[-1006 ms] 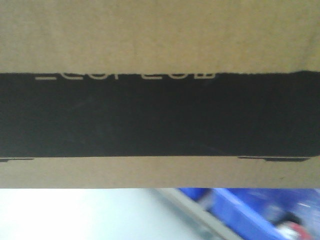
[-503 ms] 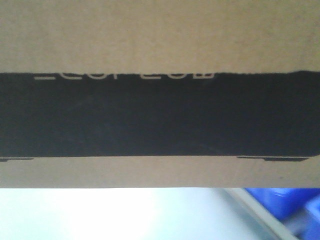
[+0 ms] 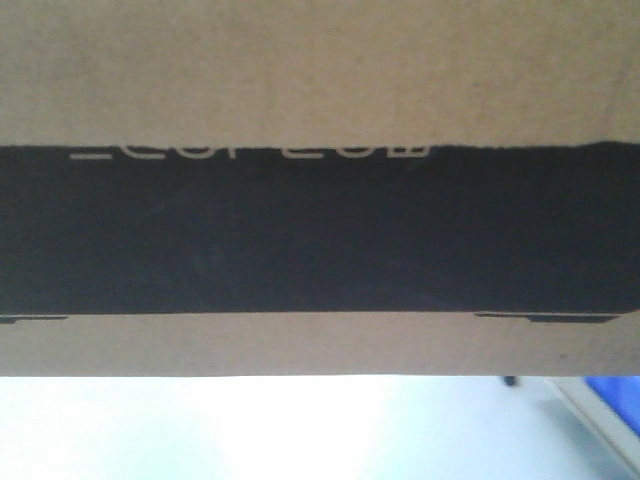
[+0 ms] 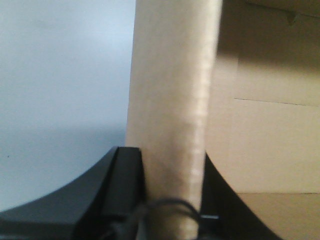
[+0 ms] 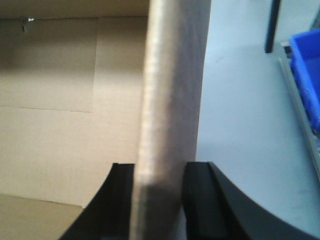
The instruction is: Grab box from left shelf to table start
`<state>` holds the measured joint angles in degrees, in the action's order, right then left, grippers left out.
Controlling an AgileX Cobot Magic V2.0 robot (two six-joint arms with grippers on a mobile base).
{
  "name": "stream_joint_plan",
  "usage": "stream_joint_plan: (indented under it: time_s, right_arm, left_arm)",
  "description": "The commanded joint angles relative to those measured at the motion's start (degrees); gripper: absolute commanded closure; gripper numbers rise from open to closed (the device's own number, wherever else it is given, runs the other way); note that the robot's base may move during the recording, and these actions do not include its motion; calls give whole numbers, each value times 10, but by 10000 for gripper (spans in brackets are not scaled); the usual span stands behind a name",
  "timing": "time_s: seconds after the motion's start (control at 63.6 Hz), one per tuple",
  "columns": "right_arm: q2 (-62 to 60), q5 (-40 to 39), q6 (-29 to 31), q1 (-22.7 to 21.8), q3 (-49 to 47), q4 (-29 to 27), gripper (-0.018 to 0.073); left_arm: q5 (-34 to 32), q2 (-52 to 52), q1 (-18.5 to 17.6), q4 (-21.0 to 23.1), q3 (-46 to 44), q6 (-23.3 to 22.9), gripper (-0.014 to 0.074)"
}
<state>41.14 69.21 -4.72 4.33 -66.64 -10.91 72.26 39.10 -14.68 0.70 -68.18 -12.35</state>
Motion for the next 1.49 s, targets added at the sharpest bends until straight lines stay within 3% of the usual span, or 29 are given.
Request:
stream_joint_plan:
  time_s: [0.0,1.478]
  right_arm:
    - [1,-53,4,-4,-15,25,503]
    - [1,-53,4,-4,-15,25,503]
  left_arm:
    - [-70,-4,-3,28,-22,-14,612]
    - [-95,-4,-3,24,-22,-14,612]
